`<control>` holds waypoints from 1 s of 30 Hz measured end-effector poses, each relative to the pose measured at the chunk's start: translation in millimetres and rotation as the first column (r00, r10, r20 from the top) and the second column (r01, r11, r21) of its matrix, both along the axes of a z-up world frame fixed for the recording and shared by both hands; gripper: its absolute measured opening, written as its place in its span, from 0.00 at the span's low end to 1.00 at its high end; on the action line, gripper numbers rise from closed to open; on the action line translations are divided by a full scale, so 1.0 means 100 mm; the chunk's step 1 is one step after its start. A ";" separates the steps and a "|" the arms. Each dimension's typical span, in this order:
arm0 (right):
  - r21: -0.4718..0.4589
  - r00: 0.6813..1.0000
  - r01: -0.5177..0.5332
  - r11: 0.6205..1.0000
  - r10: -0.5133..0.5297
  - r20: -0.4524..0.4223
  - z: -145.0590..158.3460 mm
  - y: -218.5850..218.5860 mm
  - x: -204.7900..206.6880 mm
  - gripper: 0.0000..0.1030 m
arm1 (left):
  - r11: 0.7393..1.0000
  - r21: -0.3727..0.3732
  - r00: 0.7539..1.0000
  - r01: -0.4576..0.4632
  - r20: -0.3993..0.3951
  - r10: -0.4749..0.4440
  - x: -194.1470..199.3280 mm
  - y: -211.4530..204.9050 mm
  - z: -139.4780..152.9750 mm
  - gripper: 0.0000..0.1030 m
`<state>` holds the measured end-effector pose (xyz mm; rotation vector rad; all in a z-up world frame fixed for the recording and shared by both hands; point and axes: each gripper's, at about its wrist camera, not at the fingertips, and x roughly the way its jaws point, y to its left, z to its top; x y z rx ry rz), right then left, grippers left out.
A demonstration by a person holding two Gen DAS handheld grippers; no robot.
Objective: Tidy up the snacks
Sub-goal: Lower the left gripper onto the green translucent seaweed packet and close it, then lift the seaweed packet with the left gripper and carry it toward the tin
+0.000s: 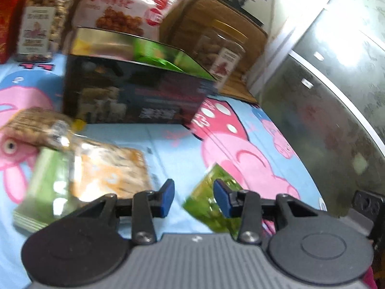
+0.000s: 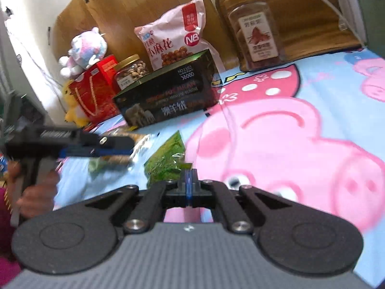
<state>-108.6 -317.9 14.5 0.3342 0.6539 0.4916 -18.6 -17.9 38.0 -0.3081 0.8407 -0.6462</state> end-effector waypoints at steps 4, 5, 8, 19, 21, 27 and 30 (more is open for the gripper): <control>-0.034 0.999 -0.030 0.999 0.031 0.032 -0.04 0.01 -0.20 0.15 | 0.998 0.040 0.998 0.055 0.003 -0.055 0.03 -0.23 -0.03 0.45; -0.058 0.999 -0.036 0.998 0.038 0.034 -0.05 0.05 -0.21 0.18 | 0.996 0.046 0.998 0.071 -0.003 -0.071 0.03 -0.29 -0.04 0.47; -0.124 0.995 -0.063 0.990 0.072 0.074 -0.06 0.15 -0.27 0.33 | 0.991 0.039 0.992 0.128 -0.025 -0.127 0.02 -0.44 -0.07 0.51; -0.197 0.986 -0.021 0.980 0.053 0.159 -0.12 0.37 -0.24 0.20 | 0.960 0.044 0.960 0.275 0.037 -0.277 -0.36 -0.70 -0.08 0.55; -0.142 0.988 -0.033 0.989 0.053 0.144 -0.11 0.34 -0.23 0.18 | 0.959 0.035 0.959 0.280 0.034 -0.281 -0.36 -0.70 -0.06 0.55; 0.038 0.996 -0.060 0.998 0.057 0.073 -0.13 0.16 -0.17 0.22 | 0.961 -0.012 0.961 0.277 0.007 -0.277 -0.29 -0.62 -0.08 0.55; 0.148 0.999 -0.036 0.988 0.032 0.030 -0.17 0.06 -0.11 0.26 | 0.961 -0.066 0.962 0.270 -0.030 -0.273 -0.20 -0.56 -0.12 0.57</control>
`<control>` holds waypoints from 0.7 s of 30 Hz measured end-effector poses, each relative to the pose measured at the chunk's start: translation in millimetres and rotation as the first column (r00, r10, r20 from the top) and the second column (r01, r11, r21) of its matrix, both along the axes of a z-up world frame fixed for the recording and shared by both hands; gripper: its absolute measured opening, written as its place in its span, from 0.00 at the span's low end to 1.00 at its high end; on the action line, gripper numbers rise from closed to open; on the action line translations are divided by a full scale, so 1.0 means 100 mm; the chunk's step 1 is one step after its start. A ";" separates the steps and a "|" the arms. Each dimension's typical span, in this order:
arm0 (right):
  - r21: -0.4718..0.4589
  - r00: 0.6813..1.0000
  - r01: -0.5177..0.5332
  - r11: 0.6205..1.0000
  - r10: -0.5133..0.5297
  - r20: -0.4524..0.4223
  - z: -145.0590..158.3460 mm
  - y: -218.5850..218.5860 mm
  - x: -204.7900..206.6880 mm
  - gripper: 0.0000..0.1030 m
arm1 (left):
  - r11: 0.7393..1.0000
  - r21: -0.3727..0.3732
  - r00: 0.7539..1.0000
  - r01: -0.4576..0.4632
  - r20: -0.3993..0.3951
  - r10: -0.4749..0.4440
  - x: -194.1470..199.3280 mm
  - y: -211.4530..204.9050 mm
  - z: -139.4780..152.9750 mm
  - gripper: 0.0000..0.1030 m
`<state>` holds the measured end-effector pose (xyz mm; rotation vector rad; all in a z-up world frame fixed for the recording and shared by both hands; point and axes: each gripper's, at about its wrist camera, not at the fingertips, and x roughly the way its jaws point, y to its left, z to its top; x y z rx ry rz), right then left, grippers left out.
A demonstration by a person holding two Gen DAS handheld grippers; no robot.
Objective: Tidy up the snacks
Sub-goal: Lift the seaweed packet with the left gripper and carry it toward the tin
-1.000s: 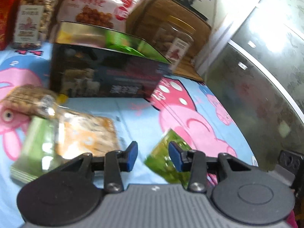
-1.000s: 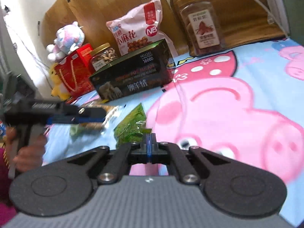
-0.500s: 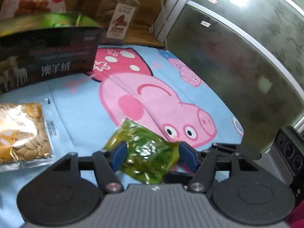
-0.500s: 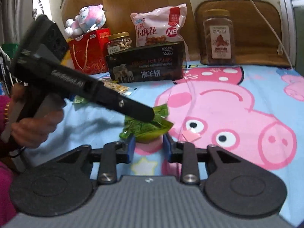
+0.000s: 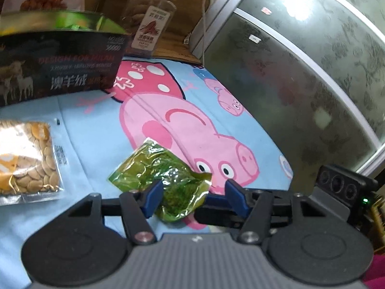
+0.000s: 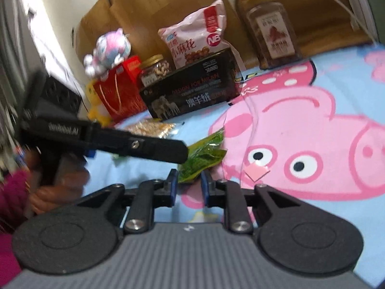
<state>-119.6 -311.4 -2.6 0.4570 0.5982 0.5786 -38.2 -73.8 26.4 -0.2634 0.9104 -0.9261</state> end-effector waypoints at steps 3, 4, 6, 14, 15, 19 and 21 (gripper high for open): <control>0.045 0.997 0.059 0.997 -0.057 -0.050 -0.06 -0.02 0.11 0.26 | 0.998 -0.063 0.998 -0.001 -0.068 -0.004 0.11 0.06 -0.05 0.57; 0.067 0.995 0.083 0.994 -0.078 -0.068 -0.08 -0.03 0.15 0.23 | 0.997 -0.083 0.996 -0.001 -0.087 -0.006 0.13 0.08 -0.07 0.57; 0.082 0.989 0.117 0.990 -0.109 -0.100 -0.11 -0.06 0.21 0.11 | 0.994 -0.108 0.994 -0.008 -0.113 -0.005 0.17 0.11 -0.09 0.57; 0.348 0.978 0.144 0.926 -0.080 -0.192 -0.23 -0.37 0.23 0.08 | 0.989 -0.060 0.988 -0.133 -0.088 0.127 0.27 0.38 0.05 0.70; 0.420 0.975 0.148 0.895 -0.062 -0.213 -0.26 -0.45 0.25 0.08 | 0.987 -0.067 0.986 -0.144 -0.099 0.137 0.30 0.42 0.05 0.71; 0.595 0.969 0.161 0.788 -0.011 -0.249 -0.33 -0.59 0.25 0.06 | 0.986 -0.111 0.983 -0.127 -0.144 0.111 0.34 0.43 0.02 0.76; 0.648 0.969 0.153 0.746 0.014 -0.245 -0.31 -0.60 0.25 0.06 | 0.985 -0.138 0.983 -0.106 -0.166 0.083 0.33 0.38 -0.01 0.83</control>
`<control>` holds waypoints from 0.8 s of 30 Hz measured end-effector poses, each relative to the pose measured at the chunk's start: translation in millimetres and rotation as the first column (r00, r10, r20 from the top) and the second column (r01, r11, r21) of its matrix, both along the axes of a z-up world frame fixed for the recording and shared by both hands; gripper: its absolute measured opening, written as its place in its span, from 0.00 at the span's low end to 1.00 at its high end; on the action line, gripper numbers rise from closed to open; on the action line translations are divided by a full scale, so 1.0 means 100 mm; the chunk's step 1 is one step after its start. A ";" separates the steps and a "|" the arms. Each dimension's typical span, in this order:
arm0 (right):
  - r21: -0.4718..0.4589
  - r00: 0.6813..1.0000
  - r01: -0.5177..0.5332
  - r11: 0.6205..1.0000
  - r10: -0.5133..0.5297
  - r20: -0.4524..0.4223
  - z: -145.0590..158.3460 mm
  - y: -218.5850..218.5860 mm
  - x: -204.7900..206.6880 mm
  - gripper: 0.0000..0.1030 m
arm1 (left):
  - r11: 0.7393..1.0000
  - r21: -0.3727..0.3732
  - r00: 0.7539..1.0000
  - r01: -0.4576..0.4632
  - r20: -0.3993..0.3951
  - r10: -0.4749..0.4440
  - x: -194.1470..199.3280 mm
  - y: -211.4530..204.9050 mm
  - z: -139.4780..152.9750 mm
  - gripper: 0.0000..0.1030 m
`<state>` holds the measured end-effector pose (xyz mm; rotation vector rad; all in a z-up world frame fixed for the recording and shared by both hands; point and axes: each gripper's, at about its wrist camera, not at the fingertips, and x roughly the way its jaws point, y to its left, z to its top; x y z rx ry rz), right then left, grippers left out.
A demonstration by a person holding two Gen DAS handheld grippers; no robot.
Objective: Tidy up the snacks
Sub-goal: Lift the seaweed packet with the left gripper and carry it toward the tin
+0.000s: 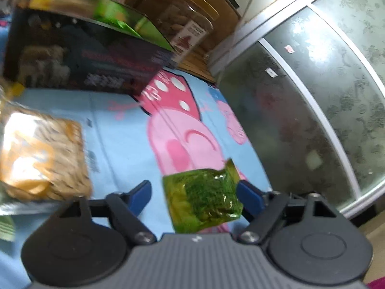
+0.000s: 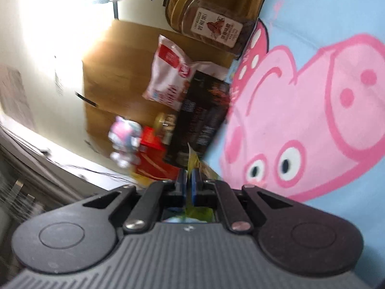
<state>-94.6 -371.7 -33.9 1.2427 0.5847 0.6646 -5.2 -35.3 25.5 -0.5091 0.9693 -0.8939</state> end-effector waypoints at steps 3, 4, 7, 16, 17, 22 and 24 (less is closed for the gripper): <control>0.043 1.000 -0.007 0.999 0.007 0.007 0.06 -0.01 0.01 0.06 | 0.999 -0.020 0.999 0.029 -0.024 -0.030 -0.01 -0.07 -0.05 0.83; 0.038 1.000 -0.007 0.999 0.007 0.009 0.08 -0.01 0.01 0.06 | 0.999 -0.025 0.999 0.034 -0.039 -0.035 -0.01 -0.09 -0.08 0.83; -0.086 0.999 0.014 0.996 -0.010 0.043 0.19 0.01 -0.03 0.06 | 0.999 -0.018 0.998 0.037 -0.057 -0.038 -0.03 -0.12 -0.15 0.87; -0.409 0.995 0.089 0.908 -0.066 0.071 0.27 0.06 -0.12 0.10 | 0.998 -0.021 0.997 0.067 -0.029 -0.068 -0.10 -0.19 -0.16 0.87; -0.426 0.995 0.087 0.900 -0.062 0.073 0.27 0.05 -0.14 0.10 | 0.997 -0.020 0.997 0.068 -0.024 -0.069 -0.11 -0.19 -0.17 0.87; -0.437 0.999 0.026 0.899 -0.015 0.030 0.15 0.11 -0.13 0.19 | 0.997 -0.020 0.997 0.070 -0.008 -0.070 -0.12 -0.20 -0.18 0.87; -0.457 0.999 0.009 0.889 0.008 0.034 0.14 0.20 -0.11 0.30 | 0.997 -0.014 0.998 0.070 0.005 -0.070 -0.14 -0.22 -0.17 0.87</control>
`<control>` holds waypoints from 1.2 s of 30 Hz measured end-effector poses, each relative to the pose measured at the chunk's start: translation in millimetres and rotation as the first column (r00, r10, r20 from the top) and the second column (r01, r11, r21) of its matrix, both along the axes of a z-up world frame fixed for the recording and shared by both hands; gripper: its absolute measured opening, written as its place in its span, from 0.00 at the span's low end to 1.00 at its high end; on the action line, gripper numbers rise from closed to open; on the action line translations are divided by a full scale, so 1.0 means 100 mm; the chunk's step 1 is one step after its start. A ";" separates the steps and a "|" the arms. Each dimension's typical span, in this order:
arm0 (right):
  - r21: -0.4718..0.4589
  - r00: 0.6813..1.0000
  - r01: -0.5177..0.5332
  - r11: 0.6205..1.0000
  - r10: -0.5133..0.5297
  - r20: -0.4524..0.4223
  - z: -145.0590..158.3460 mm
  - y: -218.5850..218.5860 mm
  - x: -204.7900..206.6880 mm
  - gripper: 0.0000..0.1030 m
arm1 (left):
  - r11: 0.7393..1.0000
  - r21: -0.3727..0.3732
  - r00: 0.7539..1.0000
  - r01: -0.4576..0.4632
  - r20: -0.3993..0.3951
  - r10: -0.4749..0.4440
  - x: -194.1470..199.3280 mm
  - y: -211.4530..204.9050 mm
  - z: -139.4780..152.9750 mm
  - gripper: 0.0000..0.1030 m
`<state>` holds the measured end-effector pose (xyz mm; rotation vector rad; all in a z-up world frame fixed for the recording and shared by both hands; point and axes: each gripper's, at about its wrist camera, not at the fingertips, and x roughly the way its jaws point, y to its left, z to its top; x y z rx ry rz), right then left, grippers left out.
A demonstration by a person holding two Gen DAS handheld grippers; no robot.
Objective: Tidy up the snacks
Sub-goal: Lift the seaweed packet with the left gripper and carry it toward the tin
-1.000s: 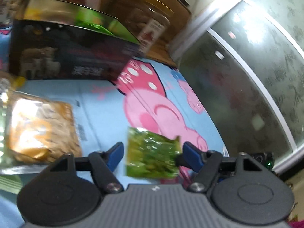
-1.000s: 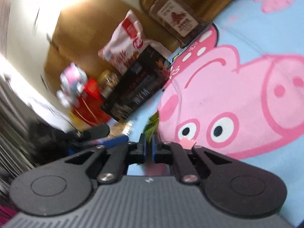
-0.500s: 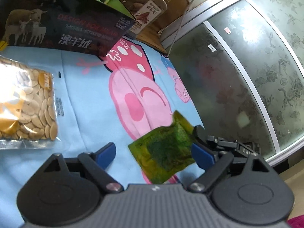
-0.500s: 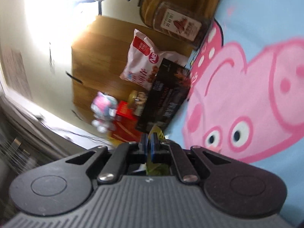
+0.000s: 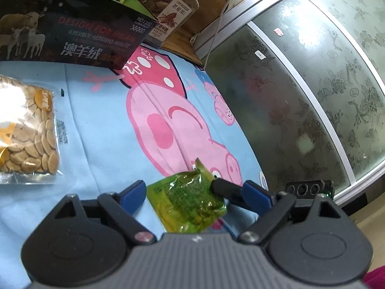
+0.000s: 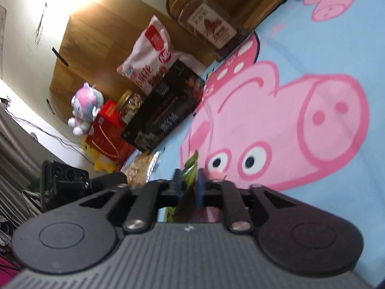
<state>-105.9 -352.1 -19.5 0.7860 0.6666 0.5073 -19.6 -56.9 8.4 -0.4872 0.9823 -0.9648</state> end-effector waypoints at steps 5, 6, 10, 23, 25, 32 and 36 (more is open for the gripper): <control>-0.146 0.997 -0.056 0.988 0.063 0.046 0.09 0.23 -0.04 0.24 | 1.000 -0.001 0.999 -0.004 0.036 0.004 -0.06 0.00 -0.01 0.87; -0.161 0.996 -0.052 0.986 0.062 0.061 0.11 0.26 -0.06 0.23 | 1.000 -0.002 0.999 -0.003 0.037 0.003 -0.06 0.01 -0.01 0.87; -0.002 0.999 -0.018 1.000 0.018 0.041 0.09 0.08 -0.01 0.19 | 1.000 -0.015 1.000 0.001 -0.001 -0.001 -0.02 0.07 0.00 0.86; 0.303 0.994 -0.107 0.947 0.092 0.063 0.27 0.16 0.49 0.18 | 0.987 -0.150 0.998 -0.052 0.017 0.056 0.03 0.34 0.30 0.23; 0.266 0.989 -0.141 0.954 0.122 0.087 0.36 0.27 0.60 0.18 | 0.984 -0.162 0.996 -0.074 0.031 0.080 0.05 0.45 0.35 0.20; -0.056 0.947 -0.198 0.979 0.205 0.247 0.75 0.80 1.13 0.18 | 0.978 -0.091 0.973 -0.189 0.120 0.199 0.36 0.80 0.67 0.20; -0.233 0.925 -0.149 0.961 0.219 0.310 0.89 1.15 1.61 0.18 | 0.961 0.039 0.938 -0.273 0.233 0.257 0.78 0.81 0.90 0.20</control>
